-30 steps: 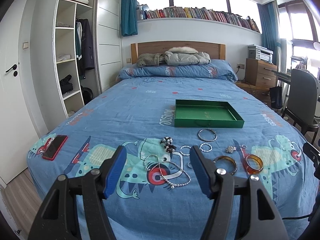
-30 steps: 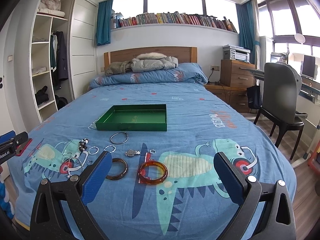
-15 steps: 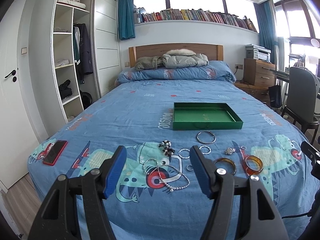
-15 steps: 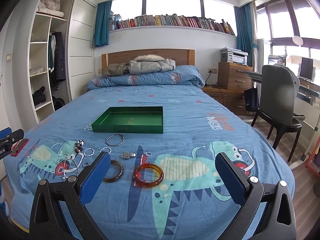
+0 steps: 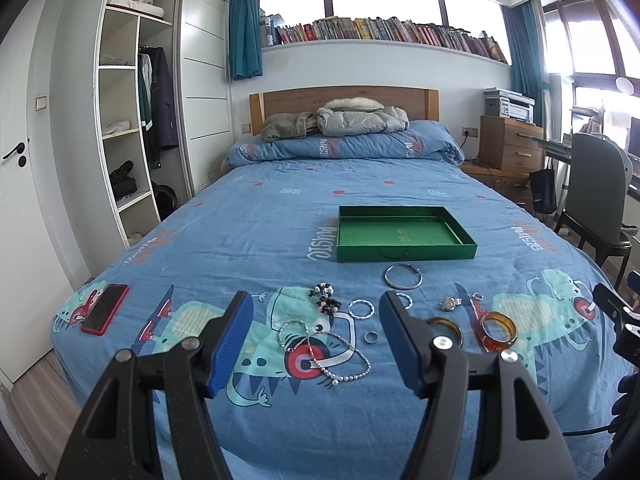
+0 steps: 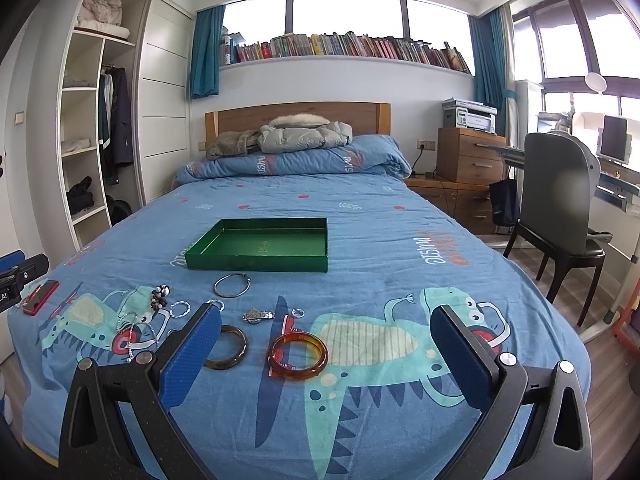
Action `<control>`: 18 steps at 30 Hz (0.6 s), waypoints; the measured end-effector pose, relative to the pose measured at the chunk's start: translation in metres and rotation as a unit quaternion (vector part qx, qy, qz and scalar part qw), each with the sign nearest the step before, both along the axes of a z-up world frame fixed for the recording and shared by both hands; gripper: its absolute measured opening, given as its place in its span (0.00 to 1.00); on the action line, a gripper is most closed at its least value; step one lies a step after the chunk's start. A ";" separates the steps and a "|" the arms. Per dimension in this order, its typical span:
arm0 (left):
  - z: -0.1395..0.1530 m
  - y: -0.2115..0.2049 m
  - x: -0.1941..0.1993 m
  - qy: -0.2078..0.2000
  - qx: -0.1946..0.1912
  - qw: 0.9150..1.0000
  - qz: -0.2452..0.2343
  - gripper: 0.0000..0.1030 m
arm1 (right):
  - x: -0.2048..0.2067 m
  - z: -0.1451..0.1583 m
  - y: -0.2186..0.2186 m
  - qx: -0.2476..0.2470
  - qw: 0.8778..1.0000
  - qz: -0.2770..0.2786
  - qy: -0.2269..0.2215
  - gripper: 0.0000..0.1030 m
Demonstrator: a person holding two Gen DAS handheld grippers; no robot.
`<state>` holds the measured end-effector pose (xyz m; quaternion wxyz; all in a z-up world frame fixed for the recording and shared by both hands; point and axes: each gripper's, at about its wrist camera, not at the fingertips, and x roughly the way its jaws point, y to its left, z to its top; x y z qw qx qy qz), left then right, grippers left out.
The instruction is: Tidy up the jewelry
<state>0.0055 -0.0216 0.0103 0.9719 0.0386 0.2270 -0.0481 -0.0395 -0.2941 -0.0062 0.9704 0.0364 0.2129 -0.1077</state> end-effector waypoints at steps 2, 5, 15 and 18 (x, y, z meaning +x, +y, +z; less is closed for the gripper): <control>-0.001 -0.001 0.001 0.001 0.005 1.000 0.003 0.62 | 0.000 0.000 0.000 0.001 1.000 0.000 0.000 1.00; -0.003 0.001 0.004 0.009 0.005 1.000 0.004 0.62 | 0.000 -0.001 0.000 -0.004 1.000 -0.002 0.001 1.00; -0.013 0.001 0.011 0.026 0.012 1.000 0.007 0.62 | 0.006 -0.007 0.003 -0.010 1.000 -0.001 0.017 1.00; -0.017 0.000 0.013 0.030 0.015 0.999 0.006 0.62 | 0.006 -0.007 0.001 -0.007 1.000 -0.006 0.019 1.00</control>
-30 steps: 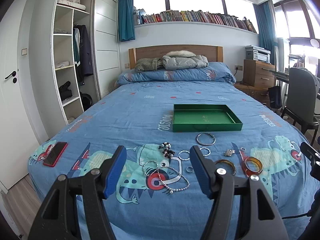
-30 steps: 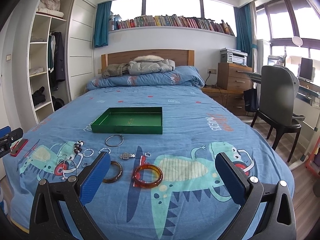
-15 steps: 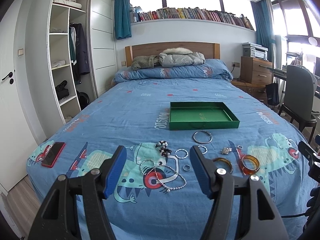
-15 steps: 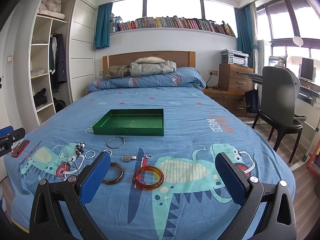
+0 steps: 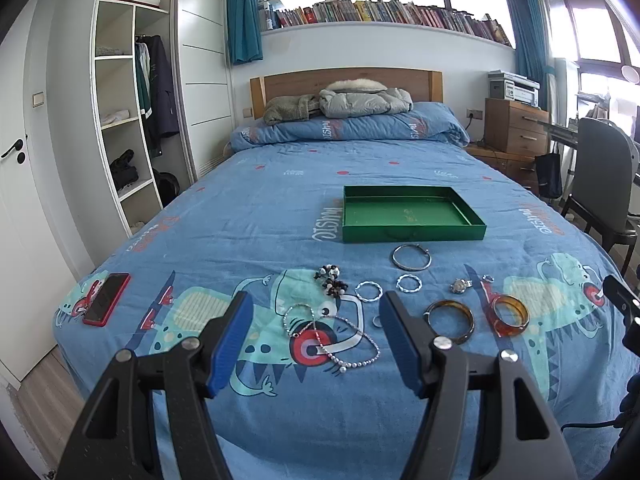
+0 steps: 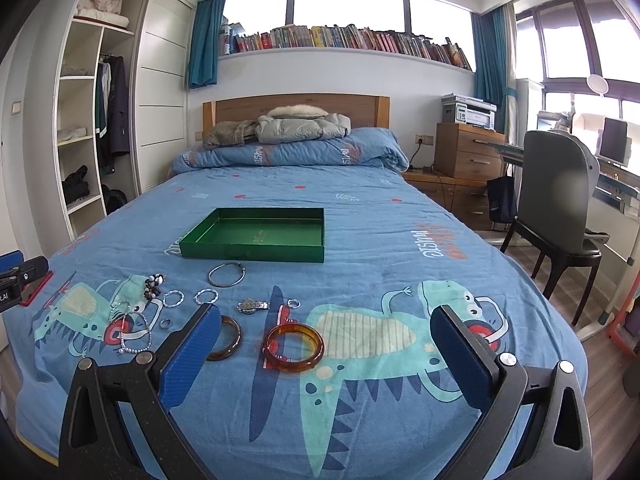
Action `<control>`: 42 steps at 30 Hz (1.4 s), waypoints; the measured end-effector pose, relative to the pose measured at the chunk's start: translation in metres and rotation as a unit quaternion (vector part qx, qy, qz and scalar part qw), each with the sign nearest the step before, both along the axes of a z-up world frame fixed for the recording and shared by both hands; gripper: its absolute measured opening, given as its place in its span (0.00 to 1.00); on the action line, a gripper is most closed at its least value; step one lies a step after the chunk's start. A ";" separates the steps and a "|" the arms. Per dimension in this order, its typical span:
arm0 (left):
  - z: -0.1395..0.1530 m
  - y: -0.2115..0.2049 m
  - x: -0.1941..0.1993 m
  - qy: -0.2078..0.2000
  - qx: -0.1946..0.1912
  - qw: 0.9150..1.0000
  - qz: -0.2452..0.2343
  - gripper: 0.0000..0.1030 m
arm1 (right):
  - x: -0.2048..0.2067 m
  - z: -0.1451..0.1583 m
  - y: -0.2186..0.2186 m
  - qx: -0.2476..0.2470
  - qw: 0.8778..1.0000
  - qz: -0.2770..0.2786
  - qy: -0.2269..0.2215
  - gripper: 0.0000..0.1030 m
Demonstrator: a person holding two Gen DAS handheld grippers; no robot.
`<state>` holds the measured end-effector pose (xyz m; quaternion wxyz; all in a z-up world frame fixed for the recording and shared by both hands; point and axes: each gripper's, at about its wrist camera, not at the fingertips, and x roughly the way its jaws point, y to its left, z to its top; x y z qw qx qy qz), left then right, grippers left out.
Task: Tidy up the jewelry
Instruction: 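Move right tool to the amber bangle while left tool moves to the pearl necklace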
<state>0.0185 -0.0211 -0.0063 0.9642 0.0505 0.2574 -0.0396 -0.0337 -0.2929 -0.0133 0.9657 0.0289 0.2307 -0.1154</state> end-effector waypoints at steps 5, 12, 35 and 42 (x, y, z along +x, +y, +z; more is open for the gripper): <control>-0.005 -0.001 0.002 0.005 0.005 1.000 0.000 0.62 | 0.004 -0.007 -0.004 0.011 1.000 -0.005 0.021 1.00; -0.015 0.003 0.011 0.021 -0.005 1.000 -0.001 0.62 | 0.010 -0.016 -0.004 0.016 0.999 0.002 0.042 1.00; -0.088 -0.023 0.090 0.150 -0.057 0.985 -0.058 0.61 | 0.075 -0.078 -0.035 0.065 0.988 0.028 0.134 0.48; -0.118 -0.035 0.118 0.193 -0.057 0.977 -0.066 0.59 | 0.117 -0.104 -0.038 0.088 0.978 0.057 0.178 0.42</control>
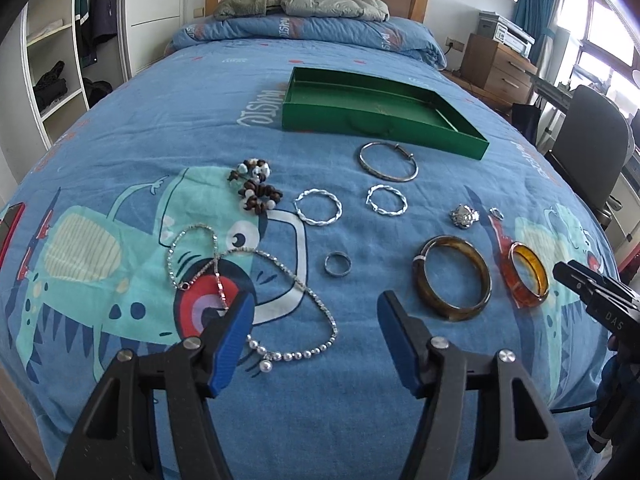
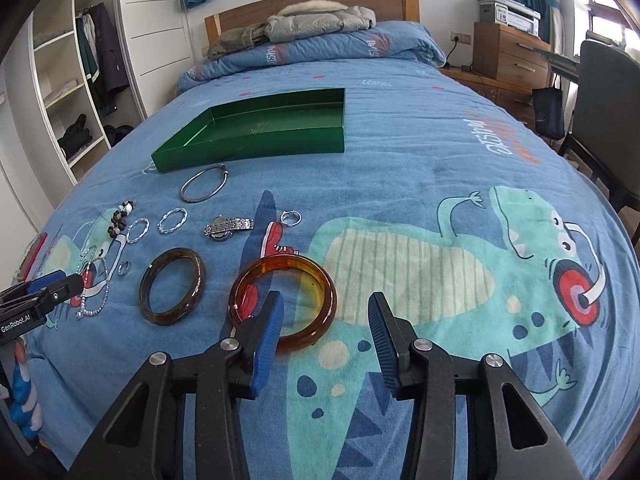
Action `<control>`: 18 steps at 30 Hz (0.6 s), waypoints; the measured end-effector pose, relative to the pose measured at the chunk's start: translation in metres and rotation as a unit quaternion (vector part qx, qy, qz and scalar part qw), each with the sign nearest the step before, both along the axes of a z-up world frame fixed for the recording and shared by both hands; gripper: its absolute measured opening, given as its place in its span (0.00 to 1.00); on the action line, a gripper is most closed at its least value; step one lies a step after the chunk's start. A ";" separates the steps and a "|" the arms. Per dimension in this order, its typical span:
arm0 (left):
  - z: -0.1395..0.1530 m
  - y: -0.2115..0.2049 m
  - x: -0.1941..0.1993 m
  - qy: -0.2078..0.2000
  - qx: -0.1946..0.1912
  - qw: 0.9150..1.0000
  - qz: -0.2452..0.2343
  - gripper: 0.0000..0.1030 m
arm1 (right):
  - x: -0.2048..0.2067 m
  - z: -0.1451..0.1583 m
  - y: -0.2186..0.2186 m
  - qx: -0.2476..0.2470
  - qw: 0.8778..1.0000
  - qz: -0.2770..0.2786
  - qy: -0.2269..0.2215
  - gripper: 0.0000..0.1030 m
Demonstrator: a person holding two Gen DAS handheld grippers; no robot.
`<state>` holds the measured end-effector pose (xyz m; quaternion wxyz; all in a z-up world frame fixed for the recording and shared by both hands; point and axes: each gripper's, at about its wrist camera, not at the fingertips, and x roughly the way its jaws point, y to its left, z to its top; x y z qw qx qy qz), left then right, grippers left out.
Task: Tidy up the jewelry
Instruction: 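Move right tool to the amber bangle while left tool moves to the pearl necklace, then grasp the amber bangle with right tool while left tool grasps the pearl necklace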
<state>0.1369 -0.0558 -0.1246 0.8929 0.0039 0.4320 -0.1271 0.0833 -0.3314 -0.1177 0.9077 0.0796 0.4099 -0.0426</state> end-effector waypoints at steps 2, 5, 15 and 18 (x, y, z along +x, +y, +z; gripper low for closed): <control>-0.008 -0.001 0.007 0.014 -0.002 1.000 0.001 0.56 | 0.011 -0.007 -0.001 0.006 1.000 0.007 0.011 0.39; -0.020 -0.003 0.018 0.036 0.000 0.999 0.003 0.49 | 0.025 -0.018 -0.002 0.008 0.999 0.015 0.030 0.38; -0.042 -0.026 0.030 0.057 0.051 0.997 -0.015 0.33 | 0.044 -0.039 -0.001 -0.016 0.996 0.055 0.063 0.37; -0.042 -0.027 0.036 0.061 0.039 0.997 -0.015 0.17 | 0.051 -0.042 0.001 -0.026 0.995 0.067 0.066 0.34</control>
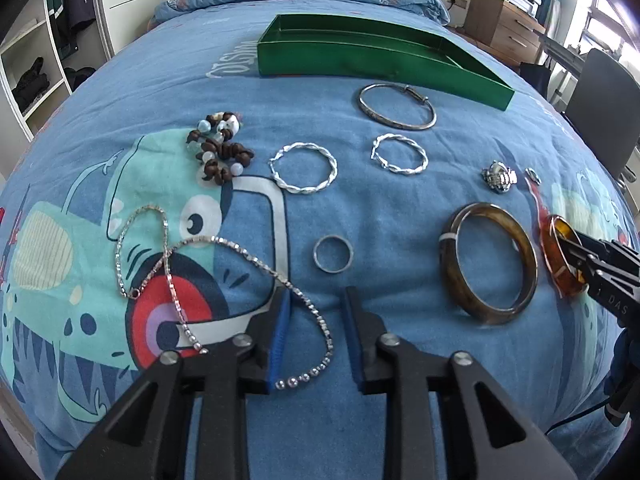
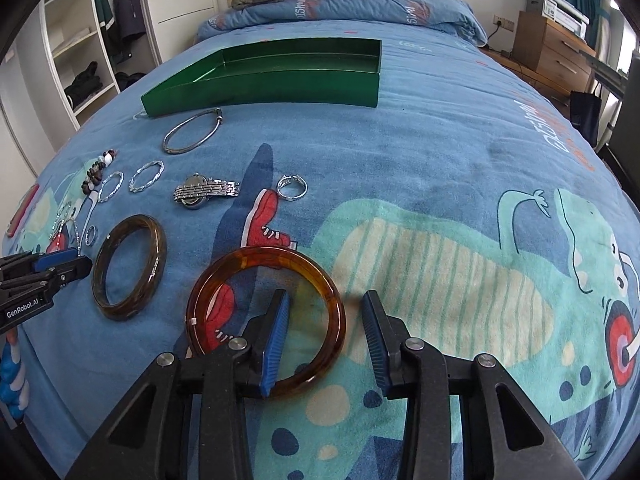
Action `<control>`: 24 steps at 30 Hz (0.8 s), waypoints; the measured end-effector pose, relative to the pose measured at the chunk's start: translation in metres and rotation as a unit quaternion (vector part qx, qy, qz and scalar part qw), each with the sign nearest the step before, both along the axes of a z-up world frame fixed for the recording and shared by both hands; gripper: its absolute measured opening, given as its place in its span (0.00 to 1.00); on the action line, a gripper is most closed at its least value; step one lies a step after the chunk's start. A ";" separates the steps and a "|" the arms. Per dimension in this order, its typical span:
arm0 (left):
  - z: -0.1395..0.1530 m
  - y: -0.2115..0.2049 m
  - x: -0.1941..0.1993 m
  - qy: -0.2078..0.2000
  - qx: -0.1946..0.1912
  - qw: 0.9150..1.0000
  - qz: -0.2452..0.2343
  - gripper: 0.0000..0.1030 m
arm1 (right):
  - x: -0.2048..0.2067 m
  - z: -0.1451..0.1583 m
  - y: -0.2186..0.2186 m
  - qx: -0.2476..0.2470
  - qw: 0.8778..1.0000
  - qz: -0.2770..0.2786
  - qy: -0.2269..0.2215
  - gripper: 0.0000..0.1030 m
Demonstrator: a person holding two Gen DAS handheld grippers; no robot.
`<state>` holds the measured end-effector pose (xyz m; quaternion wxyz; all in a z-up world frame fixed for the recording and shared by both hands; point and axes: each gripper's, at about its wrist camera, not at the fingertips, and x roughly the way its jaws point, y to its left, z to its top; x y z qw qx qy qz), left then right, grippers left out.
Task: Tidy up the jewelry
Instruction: 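Grasp the amber bangle with right tool while left tool grasps the pearl necklace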
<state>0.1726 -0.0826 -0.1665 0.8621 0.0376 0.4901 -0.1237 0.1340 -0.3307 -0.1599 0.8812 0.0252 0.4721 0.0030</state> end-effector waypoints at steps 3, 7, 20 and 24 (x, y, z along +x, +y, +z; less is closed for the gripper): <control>-0.001 0.007 0.008 0.005 -0.018 1.000 0.012 0.02 | 0.002 0.000 0.002 -0.016 1.000 0.004 -0.010 0.15; 0.004 0.013 0.003 -0.004 -0.026 1.000 0.012 0.02 | -0.003 0.002 0.002 -0.020 0.999 -0.003 -0.025 0.12; 0.082 0.066 -0.019 -0.087 -0.073 0.993 0.043 0.02 | -0.043 0.065 -0.001 -0.027 0.994 -0.035 -0.103 0.10; 0.111 0.083 -0.023 -0.111 -0.093 0.988 0.050 0.02 | -0.055 0.094 0.005 -0.031 0.990 -0.035 -0.130 0.10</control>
